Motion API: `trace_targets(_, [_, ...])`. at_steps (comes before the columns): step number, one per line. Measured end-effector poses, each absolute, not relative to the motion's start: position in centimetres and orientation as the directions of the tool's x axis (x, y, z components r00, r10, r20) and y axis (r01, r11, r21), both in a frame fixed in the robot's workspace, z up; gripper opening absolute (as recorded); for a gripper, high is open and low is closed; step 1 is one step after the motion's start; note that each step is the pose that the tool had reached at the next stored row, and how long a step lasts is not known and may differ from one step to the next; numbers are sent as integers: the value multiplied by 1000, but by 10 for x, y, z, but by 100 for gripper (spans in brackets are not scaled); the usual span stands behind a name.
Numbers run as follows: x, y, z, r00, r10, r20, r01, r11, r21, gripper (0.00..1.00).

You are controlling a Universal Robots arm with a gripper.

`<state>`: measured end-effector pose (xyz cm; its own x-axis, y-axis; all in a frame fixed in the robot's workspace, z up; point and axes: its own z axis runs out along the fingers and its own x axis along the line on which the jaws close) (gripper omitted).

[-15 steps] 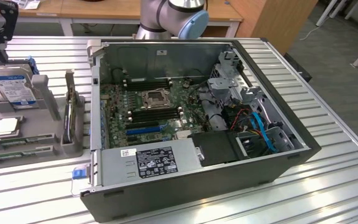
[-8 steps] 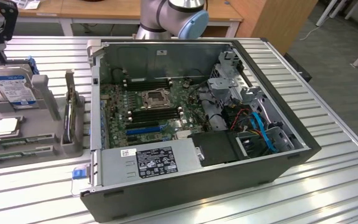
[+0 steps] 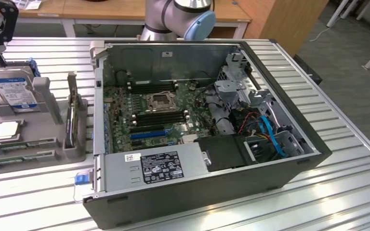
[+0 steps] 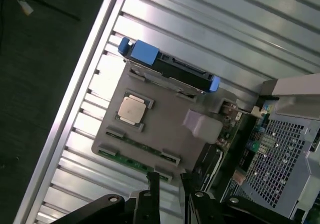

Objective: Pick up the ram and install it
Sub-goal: 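Pick up the ram and move it above insertion slot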

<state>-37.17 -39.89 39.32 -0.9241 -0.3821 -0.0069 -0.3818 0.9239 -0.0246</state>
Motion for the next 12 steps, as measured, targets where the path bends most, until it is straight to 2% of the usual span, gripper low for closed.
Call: trace_targets(12, [-372, -399, 393, -820, -573, 1, -573, 820, -20, 30])
